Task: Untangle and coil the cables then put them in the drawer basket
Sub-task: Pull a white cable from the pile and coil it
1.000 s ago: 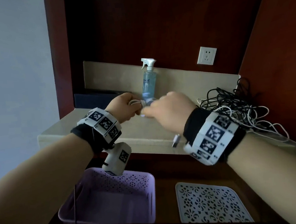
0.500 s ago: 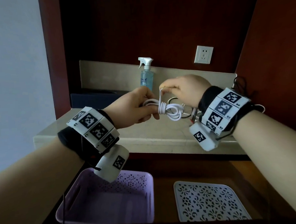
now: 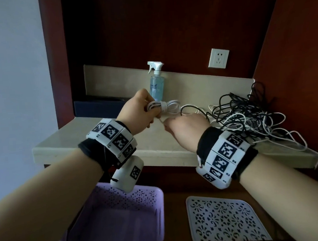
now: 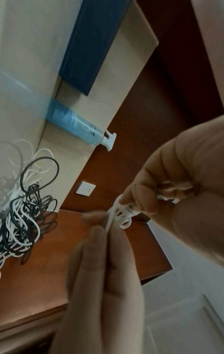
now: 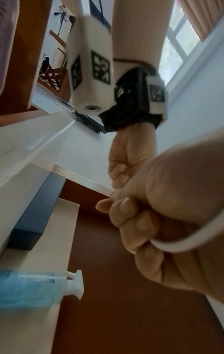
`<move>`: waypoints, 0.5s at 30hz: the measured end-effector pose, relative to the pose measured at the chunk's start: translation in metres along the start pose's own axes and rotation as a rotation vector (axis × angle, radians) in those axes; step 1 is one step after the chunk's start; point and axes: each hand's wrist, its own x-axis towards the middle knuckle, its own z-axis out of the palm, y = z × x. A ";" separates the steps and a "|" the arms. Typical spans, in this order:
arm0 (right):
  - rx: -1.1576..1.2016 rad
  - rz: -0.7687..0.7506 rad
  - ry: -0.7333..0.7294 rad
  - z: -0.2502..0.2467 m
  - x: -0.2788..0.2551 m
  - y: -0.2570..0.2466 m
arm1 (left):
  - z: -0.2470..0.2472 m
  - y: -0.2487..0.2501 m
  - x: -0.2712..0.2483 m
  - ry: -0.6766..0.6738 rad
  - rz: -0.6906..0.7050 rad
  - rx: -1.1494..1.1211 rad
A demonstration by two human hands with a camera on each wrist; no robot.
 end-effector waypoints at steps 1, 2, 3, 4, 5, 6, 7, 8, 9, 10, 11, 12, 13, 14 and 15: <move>-0.038 -0.006 -0.011 -0.003 -0.001 0.001 | 0.000 -0.002 0.000 -0.020 0.005 0.037; -0.061 -0.009 -0.012 -0.006 -0.003 0.002 | 0.001 -0.004 0.000 -0.044 0.021 0.087; -0.090 -0.024 -0.010 -0.010 -0.003 0.002 | 0.002 -0.005 -0.001 -0.068 0.047 0.144; -0.119 -0.047 -0.001 -0.015 -0.004 0.002 | 0.003 -0.006 -0.002 -0.091 0.076 0.196; -0.146 -0.075 0.004 -0.019 -0.003 0.002 | 0.004 -0.006 -0.002 -0.120 0.102 0.233; -0.165 -0.099 0.012 -0.023 -0.001 0.002 | 0.005 -0.006 -0.004 -0.156 0.118 0.252; -0.172 -0.115 0.016 -0.027 0.000 0.002 | 0.007 -0.006 -0.004 -0.194 0.129 0.259; -0.152 -0.115 0.016 -0.031 0.002 0.004 | 0.008 -0.005 -0.005 -0.228 0.143 0.258; -0.107 -0.098 0.011 -0.036 0.004 0.008 | 0.008 -0.004 -0.006 -0.255 0.158 0.244; -0.050 -0.069 0.001 -0.040 0.006 0.012 | 0.008 -0.004 -0.006 -0.276 0.172 0.217; 0.014 -0.042 -0.007 -0.043 0.008 0.018 | 0.007 -0.003 -0.007 -0.294 0.180 0.183; 0.079 -0.024 -0.015 -0.043 0.009 0.024 | 0.006 -0.002 -0.007 -0.308 0.183 0.152; 0.152 -0.013 -0.024 -0.043 0.011 0.030 | 0.005 -0.002 -0.008 -0.319 0.185 0.125; 0.233 -0.006 -0.027 -0.041 0.012 0.036 | 0.003 -0.001 -0.008 -0.330 0.186 0.103; 0.318 0.002 -0.031 -0.038 0.013 0.040 | 0.002 -0.002 -0.008 -0.338 0.183 0.082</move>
